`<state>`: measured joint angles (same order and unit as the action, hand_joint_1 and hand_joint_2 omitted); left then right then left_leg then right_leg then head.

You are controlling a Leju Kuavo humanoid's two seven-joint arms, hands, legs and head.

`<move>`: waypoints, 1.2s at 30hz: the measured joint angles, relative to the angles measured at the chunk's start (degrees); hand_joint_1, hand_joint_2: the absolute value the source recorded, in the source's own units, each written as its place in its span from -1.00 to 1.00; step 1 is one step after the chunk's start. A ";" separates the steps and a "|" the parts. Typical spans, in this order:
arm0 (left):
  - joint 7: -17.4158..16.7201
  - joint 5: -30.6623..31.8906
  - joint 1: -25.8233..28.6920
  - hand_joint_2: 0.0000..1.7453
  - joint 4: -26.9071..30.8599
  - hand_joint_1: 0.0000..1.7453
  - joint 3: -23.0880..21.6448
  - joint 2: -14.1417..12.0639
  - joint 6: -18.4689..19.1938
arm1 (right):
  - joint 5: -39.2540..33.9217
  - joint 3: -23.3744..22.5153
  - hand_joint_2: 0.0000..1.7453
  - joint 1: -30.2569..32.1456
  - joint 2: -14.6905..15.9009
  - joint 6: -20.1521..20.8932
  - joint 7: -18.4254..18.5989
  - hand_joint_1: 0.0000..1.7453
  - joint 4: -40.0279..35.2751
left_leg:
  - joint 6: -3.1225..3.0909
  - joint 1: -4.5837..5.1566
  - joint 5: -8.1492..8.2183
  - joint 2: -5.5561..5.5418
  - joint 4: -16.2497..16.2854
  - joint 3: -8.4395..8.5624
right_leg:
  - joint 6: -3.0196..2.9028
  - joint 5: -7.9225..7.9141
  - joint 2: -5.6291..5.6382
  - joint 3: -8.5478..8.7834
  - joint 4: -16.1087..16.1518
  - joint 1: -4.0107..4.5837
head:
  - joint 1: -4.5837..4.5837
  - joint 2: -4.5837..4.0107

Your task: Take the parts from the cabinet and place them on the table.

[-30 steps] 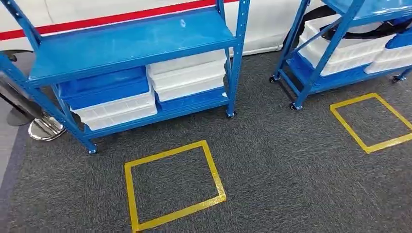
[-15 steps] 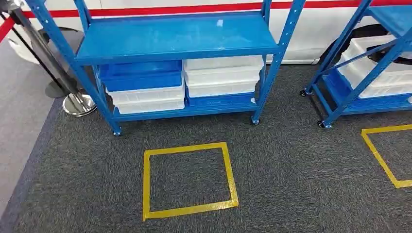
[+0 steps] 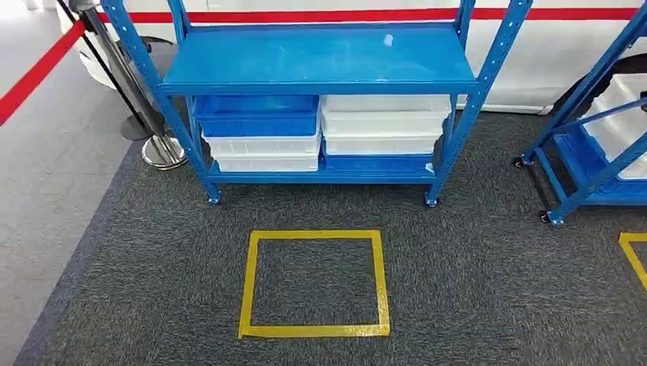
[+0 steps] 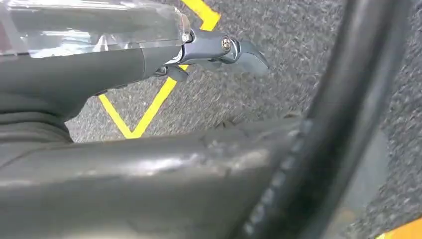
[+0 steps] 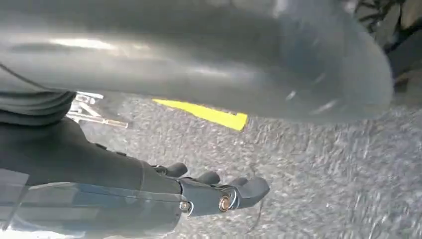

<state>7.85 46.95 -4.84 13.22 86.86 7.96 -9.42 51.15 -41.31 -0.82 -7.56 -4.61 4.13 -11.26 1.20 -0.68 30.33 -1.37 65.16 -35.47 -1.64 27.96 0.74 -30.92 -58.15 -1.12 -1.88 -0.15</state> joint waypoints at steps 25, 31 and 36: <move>0.24 0.37 0.36 -1.00 -0.02 -1.00 -0.48 1.07 0.33 | -0.20 -1.34 -1.00 0.95 0.31 0.42 0.09 -1.00 0.04 | -1.79 0.50 4.29 0.39 -8.22 12.91 | 1.68 -4.21 -0.89 -7.63 -2.85 1.06 | 0.00 0.00; 0.44 0.63 -0.05 -1.00 -0.04 -1.00 -0.87 1.20 0.59 | -0.18 -1.40 1.00 0.69 0.17 1.20 -0.04 -1.00 0.04 | -0.16 0.24 2.21 0.90 6.30 5.84 | -0.32 -1.46 -0.99 -2.23 -0.93 0.48 | 0.02 0.00; 0.22 0.85 0.56 -1.00 -0.04 -1.00 -1.25 1.20 0.04 | -1.73 -2.39 -1.00 0.60 0.15 1.62 -0.17 -1.00 0.04 | -0.04 0.06 8.61 0.83 4.34 -0.67 | -0.04 2.03 0.80 2.41 -0.98 0.48 | 0.02 0.00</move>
<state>8.07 47.80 -4.28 13.18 85.61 9.16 -9.38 49.42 -43.69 -0.22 -7.41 -2.99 3.96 -11.21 1.16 -0.63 38.94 -0.54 69.50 -36.14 -1.69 29.98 1.54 -28.51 -59.13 -0.64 -1.86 -0.15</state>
